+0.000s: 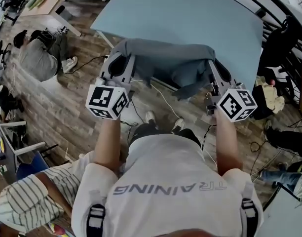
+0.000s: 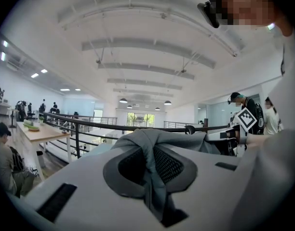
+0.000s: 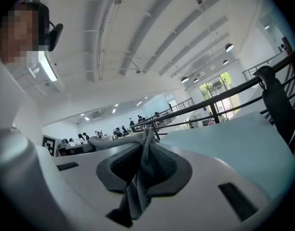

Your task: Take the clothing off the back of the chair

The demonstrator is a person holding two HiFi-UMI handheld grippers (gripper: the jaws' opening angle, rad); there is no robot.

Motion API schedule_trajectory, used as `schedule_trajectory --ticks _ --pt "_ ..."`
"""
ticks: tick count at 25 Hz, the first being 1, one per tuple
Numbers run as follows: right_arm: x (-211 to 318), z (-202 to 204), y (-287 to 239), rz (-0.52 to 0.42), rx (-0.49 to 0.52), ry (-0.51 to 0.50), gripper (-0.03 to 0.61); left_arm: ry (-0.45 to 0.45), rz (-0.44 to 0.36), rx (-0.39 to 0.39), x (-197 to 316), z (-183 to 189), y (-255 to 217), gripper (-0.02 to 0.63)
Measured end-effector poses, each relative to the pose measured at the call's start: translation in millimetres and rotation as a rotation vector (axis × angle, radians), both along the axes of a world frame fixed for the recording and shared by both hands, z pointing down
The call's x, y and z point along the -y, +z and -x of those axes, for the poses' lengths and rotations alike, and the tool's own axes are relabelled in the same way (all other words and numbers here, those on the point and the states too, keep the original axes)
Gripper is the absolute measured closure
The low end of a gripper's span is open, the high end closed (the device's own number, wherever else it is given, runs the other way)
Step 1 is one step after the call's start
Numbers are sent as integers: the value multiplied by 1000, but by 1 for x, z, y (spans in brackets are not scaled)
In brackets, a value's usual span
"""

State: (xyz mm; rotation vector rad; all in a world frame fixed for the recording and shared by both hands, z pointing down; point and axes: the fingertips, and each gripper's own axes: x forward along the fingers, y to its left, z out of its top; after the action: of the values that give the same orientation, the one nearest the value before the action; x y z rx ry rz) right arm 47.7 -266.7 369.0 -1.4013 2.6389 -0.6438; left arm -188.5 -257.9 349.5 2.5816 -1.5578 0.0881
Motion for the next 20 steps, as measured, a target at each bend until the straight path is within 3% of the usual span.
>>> schedule_trajectory --ticks 12,20 --pt "-15 -55 -55 -155 -99 113 509 65 -52 -16 1 -52 -33 545" --pt "-20 -59 -57 -183 -133 134 510 64 -61 -6 1 -58 -37 543"
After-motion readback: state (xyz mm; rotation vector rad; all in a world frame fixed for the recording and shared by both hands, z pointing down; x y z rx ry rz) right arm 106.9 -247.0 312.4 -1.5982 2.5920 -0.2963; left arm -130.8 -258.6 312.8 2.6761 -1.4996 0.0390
